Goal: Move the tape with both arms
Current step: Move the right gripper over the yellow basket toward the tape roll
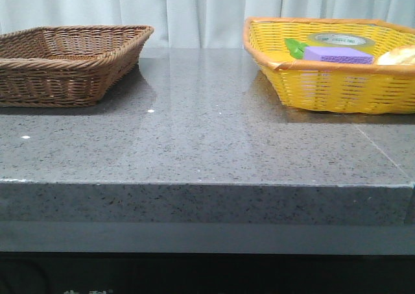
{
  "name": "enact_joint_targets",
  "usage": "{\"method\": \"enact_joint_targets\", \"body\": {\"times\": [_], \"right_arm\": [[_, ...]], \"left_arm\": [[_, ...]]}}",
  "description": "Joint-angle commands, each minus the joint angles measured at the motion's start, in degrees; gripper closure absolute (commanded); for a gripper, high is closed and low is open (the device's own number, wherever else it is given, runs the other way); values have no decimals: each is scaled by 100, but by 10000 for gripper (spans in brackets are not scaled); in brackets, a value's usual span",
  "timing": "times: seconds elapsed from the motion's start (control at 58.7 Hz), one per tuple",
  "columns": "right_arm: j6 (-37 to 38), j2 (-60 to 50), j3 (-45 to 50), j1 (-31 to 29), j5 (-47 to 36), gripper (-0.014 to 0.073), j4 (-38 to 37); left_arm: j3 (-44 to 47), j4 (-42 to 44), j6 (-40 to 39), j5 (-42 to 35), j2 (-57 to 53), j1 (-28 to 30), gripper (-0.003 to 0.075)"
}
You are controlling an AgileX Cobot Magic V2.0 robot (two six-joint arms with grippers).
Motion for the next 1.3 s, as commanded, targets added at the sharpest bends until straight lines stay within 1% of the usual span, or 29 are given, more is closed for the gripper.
{"method": "enact_joint_targets", "body": {"times": [0.0, 1.278], "right_arm": [[-24, -125, -144, -30, -444, 652, -8], [-24, -125, -144, -30, -494, 652, -8]], "left_arm": [[221, -15, -63, -476, -102, -29, 740], [221, -15, -63, -560, -102, -29, 740]]}}
